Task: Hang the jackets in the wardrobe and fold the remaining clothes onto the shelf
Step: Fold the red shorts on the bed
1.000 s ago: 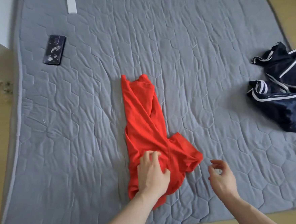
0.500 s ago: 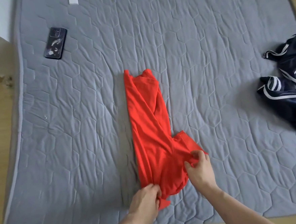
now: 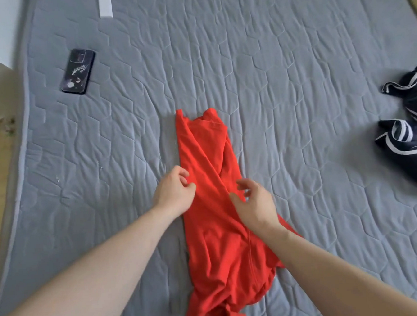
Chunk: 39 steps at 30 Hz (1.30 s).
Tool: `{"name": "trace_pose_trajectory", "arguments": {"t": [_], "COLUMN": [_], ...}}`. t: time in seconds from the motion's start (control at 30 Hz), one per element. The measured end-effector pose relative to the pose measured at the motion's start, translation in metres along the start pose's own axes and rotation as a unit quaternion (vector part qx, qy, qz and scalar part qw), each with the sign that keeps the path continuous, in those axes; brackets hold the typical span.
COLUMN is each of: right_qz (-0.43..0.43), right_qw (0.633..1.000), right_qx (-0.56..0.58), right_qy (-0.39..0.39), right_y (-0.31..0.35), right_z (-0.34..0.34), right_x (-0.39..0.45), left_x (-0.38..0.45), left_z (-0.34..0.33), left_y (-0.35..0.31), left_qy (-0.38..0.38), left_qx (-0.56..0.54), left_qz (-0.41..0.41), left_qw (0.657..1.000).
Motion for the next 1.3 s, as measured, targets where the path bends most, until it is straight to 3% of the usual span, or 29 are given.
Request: {"name": "trace_pose_trajectory", "arguments": {"t": [0.13,0.27,0.4,0.47,0.6,0.7,0.83,1.0,1.2,1.3], "right_qz": [0.012,-0.033,-0.047,-0.081,-0.179,-0.172,-0.197,-0.206,-0.237,-0.263], "right_qw": [0.999,0.995,0.989,0.981,0.981,0.98,0.974,0.954,0.97,0.943], "right_qx": [-0.022,-0.071,0.06,0.069,-0.004,-0.099,-0.105,-0.21,0.022,0.18], "right_qy": [0.02,0.057,-0.124,-0.164,-0.07,-0.031,0.05,0.053,0.053,0.097], "right_y": [0.029,0.031,0.024,0.009,-0.034,-0.06,-0.1,-0.122,-0.101,-0.078], "right_z": [-0.041,-0.06,-0.027,-0.009,0.005,0.018,0.029,0.053,0.054,0.037], "right_x": [0.035,0.043,0.031,0.028,0.027,0.0,-0.046,-0.071,-0.077,-0.091], "left_x": [0.03,0.028,0.011,0.0,-0.037,-0.08,-0.146,-0.211,-0.22,-0.218], "left_z": [0.007,0.006,0.006,0.003,-0.017,-0.037,-0.054,-0.065,-0.074,-0.072], "left_y": [0.005,0.014,0.029,0.041,0.072,0.094,0.123,0.133,0.134,0.129], "left_qy": [-0.049,-0.055,-0.052,-0.04,0.049,0.131,0.196,0.258,0.239,0.224], "left_qx": [0.005,-0.017,-0.034,-0.03,-0.008,-0.005,-0.033,-0.095,-0.102,-0.082], "left_qz": [0.015,0.011,0.011,0.024,0.109,0.174,0.249,0.298,0.273,0.244], "left_qw": [0.999,0.998,0.998,0.998,0.993,0.976,0.948,0.914,0.926,0.94]}}
Point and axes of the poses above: each hand's wrist, its own x-axis towards the middle knuckle, its own z-axis out of the back of the hand, y = z × x, the point moved 5 cm from there along x, towards the middle knuckle, and after that the axes turned 6 degrees about -y, right-handed, at the moved point
